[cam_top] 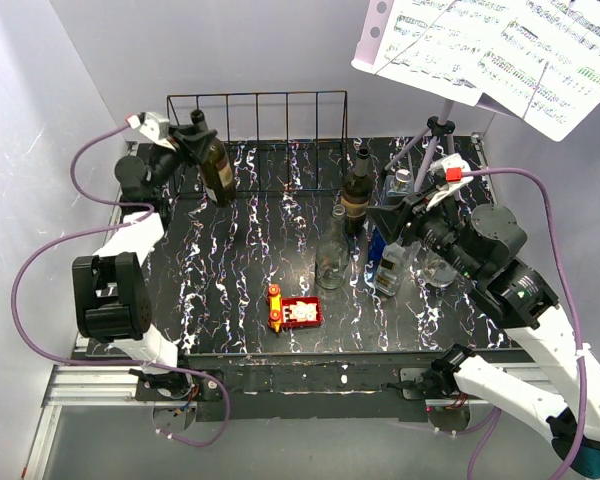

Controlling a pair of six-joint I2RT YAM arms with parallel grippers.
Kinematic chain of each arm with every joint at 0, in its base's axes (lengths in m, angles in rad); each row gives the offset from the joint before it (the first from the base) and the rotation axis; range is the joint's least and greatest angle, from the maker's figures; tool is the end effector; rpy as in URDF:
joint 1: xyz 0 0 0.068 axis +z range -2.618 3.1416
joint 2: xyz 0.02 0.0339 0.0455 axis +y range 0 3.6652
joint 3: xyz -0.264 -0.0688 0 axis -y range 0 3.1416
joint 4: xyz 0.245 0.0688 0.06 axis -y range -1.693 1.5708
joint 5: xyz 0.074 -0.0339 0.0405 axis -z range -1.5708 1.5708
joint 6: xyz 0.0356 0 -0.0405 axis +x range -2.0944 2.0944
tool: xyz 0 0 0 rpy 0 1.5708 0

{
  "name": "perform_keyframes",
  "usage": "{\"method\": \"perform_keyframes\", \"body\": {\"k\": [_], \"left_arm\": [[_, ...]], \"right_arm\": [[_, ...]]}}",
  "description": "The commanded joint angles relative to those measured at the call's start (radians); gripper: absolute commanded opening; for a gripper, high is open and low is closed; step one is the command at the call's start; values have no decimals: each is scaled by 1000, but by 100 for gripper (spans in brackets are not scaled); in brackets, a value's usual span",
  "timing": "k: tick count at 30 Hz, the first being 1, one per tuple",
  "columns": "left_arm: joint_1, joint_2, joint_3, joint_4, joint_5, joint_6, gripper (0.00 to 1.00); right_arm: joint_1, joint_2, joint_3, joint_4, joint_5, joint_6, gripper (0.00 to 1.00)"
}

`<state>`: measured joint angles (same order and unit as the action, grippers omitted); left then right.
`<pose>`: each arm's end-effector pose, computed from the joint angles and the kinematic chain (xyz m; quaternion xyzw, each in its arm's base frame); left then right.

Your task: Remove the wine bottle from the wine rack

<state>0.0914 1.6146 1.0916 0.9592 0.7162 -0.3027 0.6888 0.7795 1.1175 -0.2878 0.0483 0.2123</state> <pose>0.3658 0.0101 0.3495 0.1913 0.5514 -0.2706 0.7656 0.1191 0.0959 0.4424 -0.1456 0.6736 0.3005 0.6594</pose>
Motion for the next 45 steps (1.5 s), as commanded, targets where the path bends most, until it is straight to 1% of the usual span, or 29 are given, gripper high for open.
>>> {"method": "perform_keyframes", "body": {"k": [1,2,3,7,12,17,20,23,27,35,38,39,41,43,45], "left_arm": [[-74,-111,-64,175,29,9,0],[-119,-110,-62,167,41,11,0],[-133,-107,-67,182,61,-5,0],[-188,-116,-130,277,57,-61,0],[-272,-130,-189,268,40,-23,0],[-324,-113,-222,300,34,-18,0],[-357,-102,-233,290,28,8,0],[-380,-87,-248,289,28,25,0],[-389,-64,-285,346,20,-6,0],[-410,4,-361,440,15,-16,0],[-412,25,-372,447,12,-19,0],[-412,28,-377,449,8,-18,2],[-412,31,-384,457,3,-21,20],[-410,27,-381,438,11,-21,43],[-410,16,-378,405,23,-9,59]], "right_arm": [[5,-14,1,38,1,10,58],[6,-17,1,38,2,10,58],[5,-19,1,38,5,10,58],[5,-34,1,33,7,9,58],[5,-52,-8,29,8,6,58],[5,-68,-22,30,5,6,57],[5,-78,-35,35,8,6,57],[5,-83,-42,35,10,7,58],[5,-86,-45,30,15,6,58],[5,-95,-54,32,19,1,58],[5,-98,-54,26,21,1,58],[5,-101,-54,24,21,1,58],[5,-106,-56,22,25,1,58],[5,-111,-54,19,30,-2,57],[5,-112,-54,19,30,-2,58]]}}
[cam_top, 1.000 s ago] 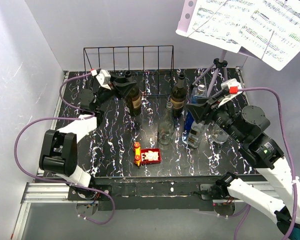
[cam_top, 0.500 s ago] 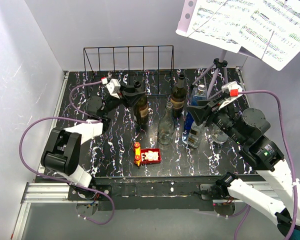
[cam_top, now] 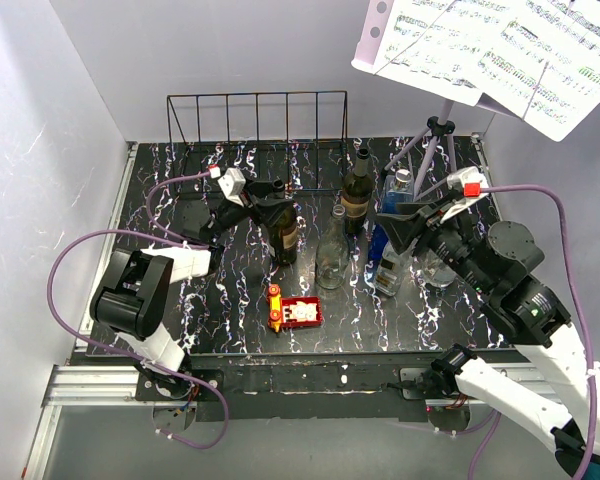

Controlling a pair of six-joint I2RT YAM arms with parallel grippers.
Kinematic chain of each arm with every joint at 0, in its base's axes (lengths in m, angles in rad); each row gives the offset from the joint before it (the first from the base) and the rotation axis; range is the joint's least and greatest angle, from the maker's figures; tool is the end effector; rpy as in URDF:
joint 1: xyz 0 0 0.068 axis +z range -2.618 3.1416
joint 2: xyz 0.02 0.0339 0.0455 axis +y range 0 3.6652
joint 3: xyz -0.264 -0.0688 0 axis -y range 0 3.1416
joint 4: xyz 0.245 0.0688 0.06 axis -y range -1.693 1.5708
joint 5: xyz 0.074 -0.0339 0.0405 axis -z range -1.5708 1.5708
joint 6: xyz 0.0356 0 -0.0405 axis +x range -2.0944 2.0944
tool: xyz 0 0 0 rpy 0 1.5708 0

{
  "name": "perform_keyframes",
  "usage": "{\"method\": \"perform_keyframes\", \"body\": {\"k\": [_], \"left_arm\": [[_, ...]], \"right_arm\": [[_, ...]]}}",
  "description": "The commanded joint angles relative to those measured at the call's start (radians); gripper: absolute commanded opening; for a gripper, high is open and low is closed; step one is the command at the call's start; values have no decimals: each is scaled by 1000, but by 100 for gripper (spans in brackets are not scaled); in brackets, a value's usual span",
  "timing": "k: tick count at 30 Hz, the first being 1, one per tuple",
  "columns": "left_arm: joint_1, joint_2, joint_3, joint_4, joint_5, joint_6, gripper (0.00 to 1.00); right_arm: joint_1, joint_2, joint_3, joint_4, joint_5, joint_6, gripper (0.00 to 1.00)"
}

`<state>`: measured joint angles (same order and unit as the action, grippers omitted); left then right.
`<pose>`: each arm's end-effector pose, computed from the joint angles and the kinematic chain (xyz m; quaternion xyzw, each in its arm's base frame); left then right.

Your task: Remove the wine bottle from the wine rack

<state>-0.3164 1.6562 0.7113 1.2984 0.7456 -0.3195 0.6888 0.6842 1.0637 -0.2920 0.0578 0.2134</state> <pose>0.3048 -0.1252 0.2478 0.2980 0.5329 -0.4367 0.6607 0.1016 0.0810 0.4364 -0.1383 0.6613 0.3038 0.6718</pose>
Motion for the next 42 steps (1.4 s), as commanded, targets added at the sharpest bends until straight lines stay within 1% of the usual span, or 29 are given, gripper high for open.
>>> {"method": "perform_keyframes", "body": {"k": [1,2,3,4,10,13,15,18,20,21,25,27,28,32,34,37,38,40,42], "left_arm": [[-4,-33,2,49,-6,10,63],[-4,-42,2,41,-8,11,74],[-4,-53,2,30,-8,14,88],[-3,-62,5,13,-6,17,98],[-3,-153,56,-168,20,74,98],[-3,-223,98,-301,29,103,98],[-4,-278,141,-437,29,140,98],[-3,-361,236,-722,73,200,98],[-3,-438,272,-877,49,211,98],[-4,-478,283,-959,32,242,98],[-3,-701,278,-1180,-55,299,98],[-4,-809,239,-1250,-97,298,98],[-4,-863,219,-1292,-112,298,98],[-4,-1027,166,-1499,-141,284,98],[-4,-1101,137,-1554,-189,266,98],[-3,-1216,80,-1561,-219,241,98],[-3,-1255,65,-1558,-251,222,98],[-4,-1288,45,-1559,-314,192,98],[-3,-1306,37,-1562,-345,186,98]], "right_arm": [[5,-17,-1,24,20,-3,58],[5,-20,-1,22,20,-5,58],[5,-20,-1,21,20,-3,58],[5,-21,-1,19,20,-3,58],[5,-34,-1,-30,25,-16,58],[5,-41,13,-91,57,-12,58],[5,-54,27,-149,69,-6,60],[5,-75,50,-240,65,0,63],[5,-94,51,-283,112,33,63],[5,-104,53,-303,143,53,64],[5,-140,64,-363,198,141,69],[5,-144,68,-389,163,185,70],[5,-143,74,-409,152,204,72],[3,-138,87,-479,152,270,75],[5,-146,78,-481,139,284,76],[5,-140,73,-481,122,290,79],[5,-131,76,-484,125,290,80],[5,-111,81,-498,149,282,81],[5,-92,87,-510,166,280,81]]}}
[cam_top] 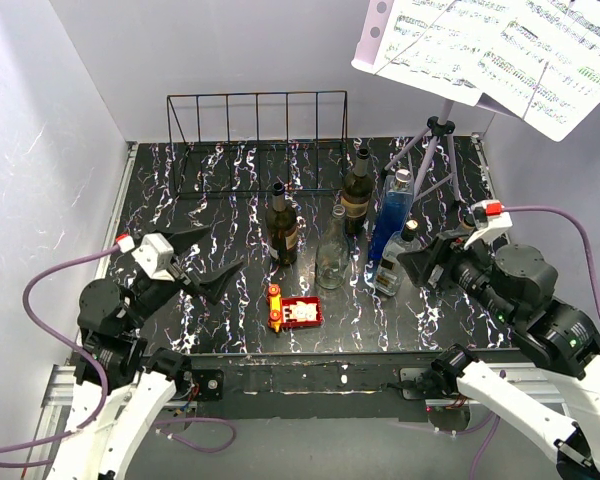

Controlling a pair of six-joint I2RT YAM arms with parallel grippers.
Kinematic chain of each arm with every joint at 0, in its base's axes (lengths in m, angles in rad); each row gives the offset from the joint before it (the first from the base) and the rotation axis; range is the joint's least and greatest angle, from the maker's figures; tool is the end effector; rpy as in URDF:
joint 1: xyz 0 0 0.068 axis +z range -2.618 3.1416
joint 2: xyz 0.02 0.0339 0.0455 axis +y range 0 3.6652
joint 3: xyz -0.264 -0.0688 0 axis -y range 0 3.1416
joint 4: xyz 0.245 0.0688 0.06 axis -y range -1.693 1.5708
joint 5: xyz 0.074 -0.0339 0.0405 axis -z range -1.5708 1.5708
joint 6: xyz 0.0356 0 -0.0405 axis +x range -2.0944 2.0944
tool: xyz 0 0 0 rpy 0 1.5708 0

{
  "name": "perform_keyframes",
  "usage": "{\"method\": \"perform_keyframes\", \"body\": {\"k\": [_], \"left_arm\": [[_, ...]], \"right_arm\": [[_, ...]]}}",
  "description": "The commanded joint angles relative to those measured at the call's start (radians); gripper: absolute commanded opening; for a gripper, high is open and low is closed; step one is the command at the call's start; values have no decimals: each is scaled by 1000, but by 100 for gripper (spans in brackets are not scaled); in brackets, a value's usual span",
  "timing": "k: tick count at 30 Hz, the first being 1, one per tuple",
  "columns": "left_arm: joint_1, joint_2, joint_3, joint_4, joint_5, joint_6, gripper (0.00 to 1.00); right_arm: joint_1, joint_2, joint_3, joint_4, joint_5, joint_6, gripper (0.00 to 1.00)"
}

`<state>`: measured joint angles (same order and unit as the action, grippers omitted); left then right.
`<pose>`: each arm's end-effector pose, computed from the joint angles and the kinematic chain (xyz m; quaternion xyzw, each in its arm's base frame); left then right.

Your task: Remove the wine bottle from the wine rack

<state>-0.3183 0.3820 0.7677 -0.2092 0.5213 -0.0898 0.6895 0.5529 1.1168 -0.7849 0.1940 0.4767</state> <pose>0.0730 -0.0427 0.3781 0.2670 0.5938 -0.3121 0.6919 0.0635 0.0434 0.4099 -0.0224 0.7791 0.2793 0.5608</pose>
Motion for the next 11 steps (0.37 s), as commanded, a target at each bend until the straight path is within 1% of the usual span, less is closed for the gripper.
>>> {"method": "perform_keyframes", "body": {"k": [1,5,8,11], "left_arm": [[-1,-32,-21,-55,-132,-44,98],[-1,-29,-27,-64,-144,-25,98],[-1,-32,-54,-38,-158,-8,98],[-1,-23,-48,-22,-164,4,98]], "right_arm": [[4,50,34,-17,31,17,82],[4,70,26,-11,6,16,81],[4,74,24,-5,5,17,79],[4,71,40,-16,7,16,80]]}}
